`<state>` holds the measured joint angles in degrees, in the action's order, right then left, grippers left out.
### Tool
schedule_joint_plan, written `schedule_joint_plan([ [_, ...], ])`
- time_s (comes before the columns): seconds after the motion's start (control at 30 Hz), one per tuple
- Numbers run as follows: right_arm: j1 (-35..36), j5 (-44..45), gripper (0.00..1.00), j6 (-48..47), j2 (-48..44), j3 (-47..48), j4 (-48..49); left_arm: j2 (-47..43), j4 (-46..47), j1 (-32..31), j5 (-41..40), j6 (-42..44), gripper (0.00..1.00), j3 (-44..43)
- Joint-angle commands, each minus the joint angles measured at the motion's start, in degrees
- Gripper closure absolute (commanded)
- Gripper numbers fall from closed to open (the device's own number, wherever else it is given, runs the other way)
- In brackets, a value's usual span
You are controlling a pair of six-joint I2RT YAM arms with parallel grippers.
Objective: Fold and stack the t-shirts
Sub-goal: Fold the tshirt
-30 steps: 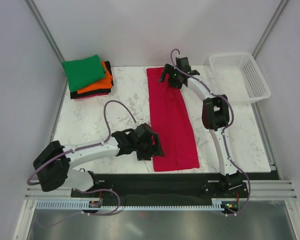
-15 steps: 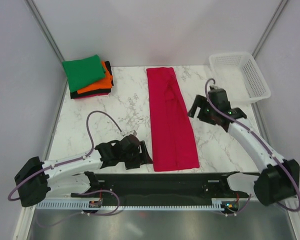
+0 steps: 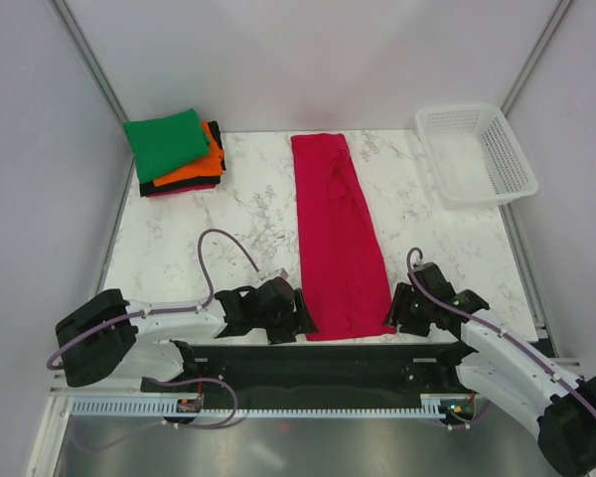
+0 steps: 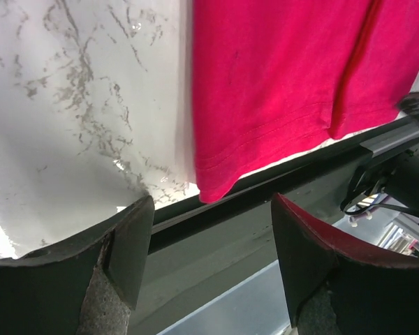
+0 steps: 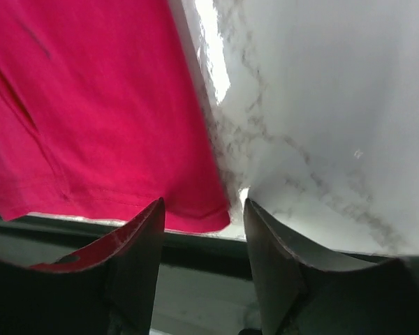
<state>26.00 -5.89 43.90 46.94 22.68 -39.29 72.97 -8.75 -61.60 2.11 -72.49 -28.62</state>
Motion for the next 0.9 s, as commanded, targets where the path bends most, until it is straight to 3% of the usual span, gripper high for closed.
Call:
schedule_joint_plan([
  [0.0, 2.21, -1.23, 0.43, 4.7, -0.97, -3.42, 2.55, 1.3, 2.95, -0.62, -0.88, -2.92, 0.27, 0.76],
  [0.17, 4.5, -0.26, 0.52, 6.29, -1.67, -4.83, 3.52, 2.0, 4.01, -0.62, -1.84, -3.54, 0.35, 1.46],
  [0.27, 4.59, 0.35, 0.63, 6.11, -1.85, -5.27, 3.69, 3.14, 4.62, -0.62, -1.93, -3.01, 0.48, 0.94],
  [0.4, 4.76, 0.44, 0.89, 5.85, -2.73, -5.19, 3.26, 4.2, 4.62, -0.62, -4.48, -1.52, 0.8, -0.03],
  [0.5, 4.94, -0.7, 0.98, 5.76, -3.96, -5.97, 3.16, 3.94, 3.83, -0.62, -4.74, -0.2, 0.95, -0.56],
  [0.87, 9.68, -1.67, 1.0, 10.15, -10.9, -4.14, -2.72, -7.83, -0.37, -2.73, -6.67, -2.57, 0.98, 2.52],
])
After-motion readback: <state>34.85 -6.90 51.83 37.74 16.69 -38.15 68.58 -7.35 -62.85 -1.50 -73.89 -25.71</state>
